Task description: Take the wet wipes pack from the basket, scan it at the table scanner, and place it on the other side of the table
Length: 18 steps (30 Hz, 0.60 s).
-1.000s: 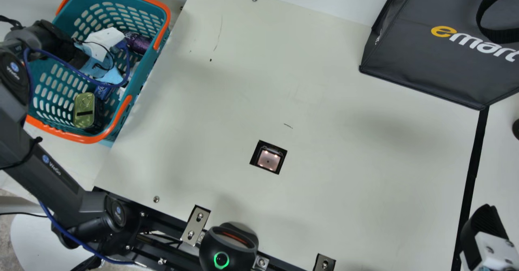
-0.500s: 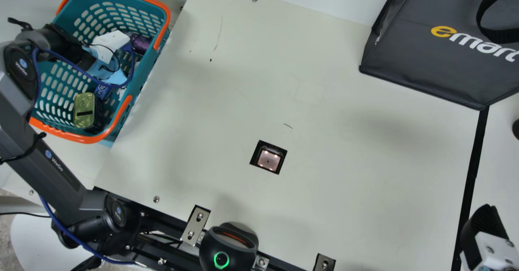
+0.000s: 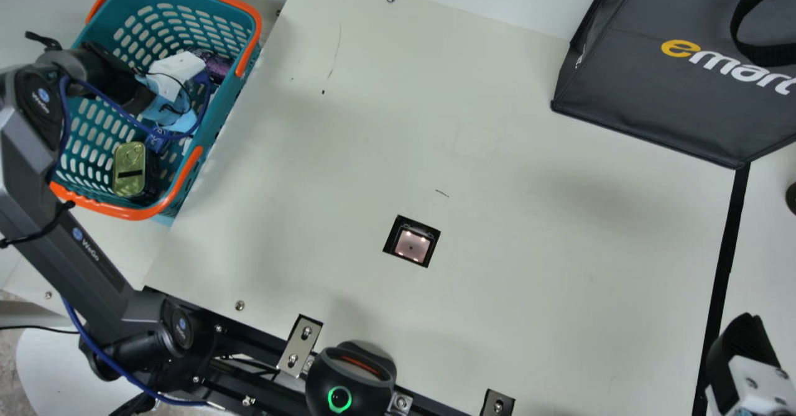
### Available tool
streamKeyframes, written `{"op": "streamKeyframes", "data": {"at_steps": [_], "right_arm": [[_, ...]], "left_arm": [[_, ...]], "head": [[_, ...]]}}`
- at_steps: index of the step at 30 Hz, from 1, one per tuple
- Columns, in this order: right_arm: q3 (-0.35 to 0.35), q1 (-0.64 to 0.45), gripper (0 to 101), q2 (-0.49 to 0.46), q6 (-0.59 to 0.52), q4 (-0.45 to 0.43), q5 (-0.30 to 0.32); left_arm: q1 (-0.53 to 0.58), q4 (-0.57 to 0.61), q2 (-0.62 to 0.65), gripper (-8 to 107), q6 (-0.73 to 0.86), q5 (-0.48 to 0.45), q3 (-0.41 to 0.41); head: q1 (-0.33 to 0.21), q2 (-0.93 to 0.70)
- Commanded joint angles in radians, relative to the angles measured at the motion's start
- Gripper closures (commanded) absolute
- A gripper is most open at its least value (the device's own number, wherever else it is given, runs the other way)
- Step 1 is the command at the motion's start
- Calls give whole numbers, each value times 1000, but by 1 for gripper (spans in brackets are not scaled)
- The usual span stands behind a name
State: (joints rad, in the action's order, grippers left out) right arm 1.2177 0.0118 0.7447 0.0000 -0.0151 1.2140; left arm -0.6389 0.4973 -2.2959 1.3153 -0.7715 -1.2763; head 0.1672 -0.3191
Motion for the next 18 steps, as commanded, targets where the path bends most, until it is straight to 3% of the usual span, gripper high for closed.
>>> {"op": "streamKeyframes", "data": {"at_steps": [1, 2, 16, 18], "right_arm": [[0, 0, 6, 0, 0, 0, 0], [0, 0, 6, 0, 0, 0, 0], [0, 0, 6, 0, 0, 0, 0], [0, 0, 6, 0, 0, 0, 0]], "left_arm": [[3, 3, -4, 9, -2, 1, 4], [4, 3, -4, 9, -4, 2, 5], [4, 46, 19, 102, -20, -5, 29], [2, 53, 27, 107, -21, -2, 36]], "head": [[-29, -2], [-29, -2], [-29, -2], [-29, -2]]}}
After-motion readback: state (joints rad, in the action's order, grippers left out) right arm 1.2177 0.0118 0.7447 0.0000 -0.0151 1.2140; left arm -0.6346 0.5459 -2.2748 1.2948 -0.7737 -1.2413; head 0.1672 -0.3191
